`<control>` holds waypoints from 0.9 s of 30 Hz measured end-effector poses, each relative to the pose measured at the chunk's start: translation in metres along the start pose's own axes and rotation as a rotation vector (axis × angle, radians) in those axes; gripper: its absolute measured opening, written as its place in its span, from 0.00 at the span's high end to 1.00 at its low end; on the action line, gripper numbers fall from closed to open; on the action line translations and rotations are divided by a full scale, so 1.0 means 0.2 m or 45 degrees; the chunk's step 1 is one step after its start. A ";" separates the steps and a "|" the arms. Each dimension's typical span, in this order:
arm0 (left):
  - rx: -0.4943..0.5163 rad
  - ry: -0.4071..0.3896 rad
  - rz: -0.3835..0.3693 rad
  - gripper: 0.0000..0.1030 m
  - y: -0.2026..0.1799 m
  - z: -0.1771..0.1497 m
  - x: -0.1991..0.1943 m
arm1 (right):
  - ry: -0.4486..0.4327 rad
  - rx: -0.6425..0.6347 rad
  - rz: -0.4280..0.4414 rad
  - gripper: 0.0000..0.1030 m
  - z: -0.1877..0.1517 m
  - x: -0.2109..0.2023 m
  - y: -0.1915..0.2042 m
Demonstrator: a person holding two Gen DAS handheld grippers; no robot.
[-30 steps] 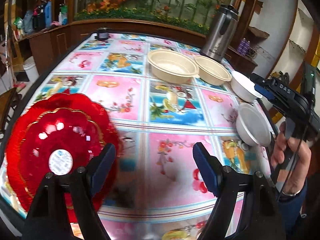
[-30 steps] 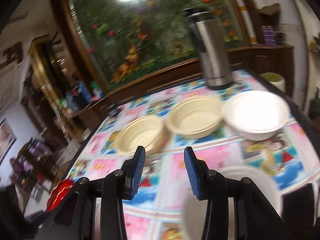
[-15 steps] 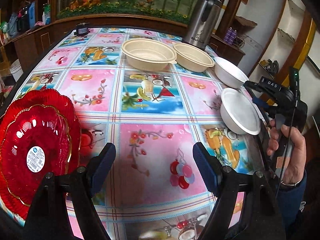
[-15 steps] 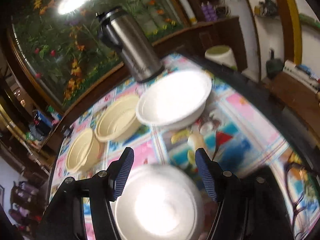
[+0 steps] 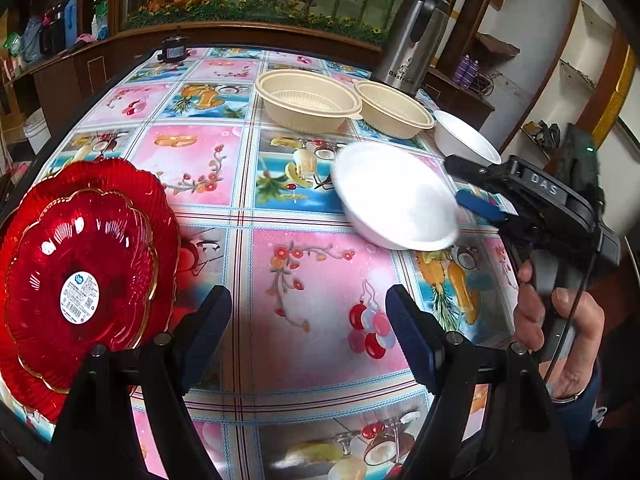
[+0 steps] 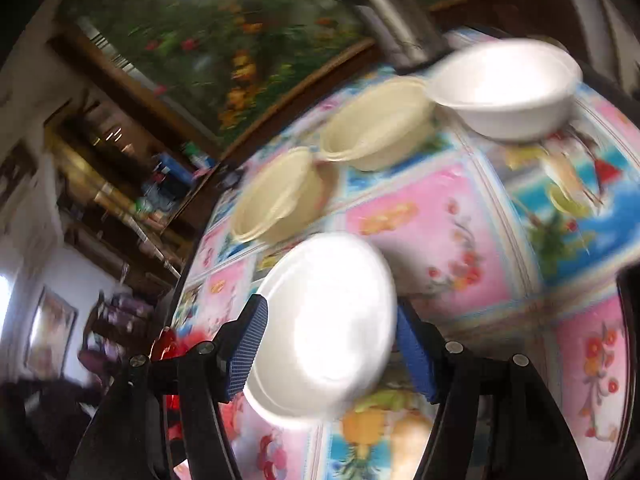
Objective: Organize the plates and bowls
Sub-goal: 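Grasp the white disposable plate's rim with the right tool and lift, then carry the white plate with the right tool over the red plates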
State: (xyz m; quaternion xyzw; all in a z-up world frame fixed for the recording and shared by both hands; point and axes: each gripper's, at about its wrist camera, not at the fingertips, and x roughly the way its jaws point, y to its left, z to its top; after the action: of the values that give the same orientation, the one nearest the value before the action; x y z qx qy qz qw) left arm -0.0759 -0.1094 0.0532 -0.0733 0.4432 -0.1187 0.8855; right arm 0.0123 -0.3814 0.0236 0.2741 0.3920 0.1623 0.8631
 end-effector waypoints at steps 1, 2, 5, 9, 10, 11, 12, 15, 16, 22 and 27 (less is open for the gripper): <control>-0.014 -0.011 -0.015 0.23 0.01 0.00 0.00 | -0.033 -0.038 -0.029 0.36 0.00 -0.02 0.01; -0.024 -0.021 -0.023 0.23 0.01 0.01 0.00 | -0.055 -0.072 -0.057 0.36 0.01 -0.03 0.01; -0.075 -0.024 -0.072 0.23 0.03 0.07 0.02 | -0.072 -0.096 -0.083 0.44 0.00 -0.04 0.00; -0.108 -0.018 -0.098 0.42 0.01 0.17 0.08 | -0.012 -0.098 -0.034 0.61 0.00 0.01 0.00; -0.101 -0.019 -0.086 0.45 0.00 0.19 0.10 | -0.005 -0.107 -0.037 0.61 0.00 0.01 0.01; -0.095 -0.018 -0.070 0.48 -0.01 0.22 0.12 | -0.003 -0.113 -0.037 0.61 0.00 0.01 0.01; -0.092 -0.012 -0.067 0.49 -0.02 0.25 0.16 | 0.001 -0.120 -0.036 0.61 0.00 0.01 0.01; -0.120 0.011 -0.079 0.63 -0.02 0.29 0.24 | 0.011 -0.117 -0.057 0.61 0.00 0.01 0.01; -0.121 0.018 -0.078 0.63 -0.02 0.30 0.26 | 0.024 -0.111 -0.057 0.61 -0.01 0.02 0.00; -0.115 0.070 -0.083 0.77 -0.03 0.27 0.39 | 0.123 -0.104 -0.030 0.89 -0.05 0.08 0.00; -0.021 0.034 -0.031 0.85 -0.11 0.23 0.36 | 0.125 -0.120 -0.013 0.93 -0.06 0.07 0.02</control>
State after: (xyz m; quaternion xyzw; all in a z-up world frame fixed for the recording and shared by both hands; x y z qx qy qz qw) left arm -0.0006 -0.1498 0.0316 -0.0844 0.4550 -0.1267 0.8774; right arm 0.0115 -0.3677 0.0107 0.2228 0.4272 0.1892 0.8556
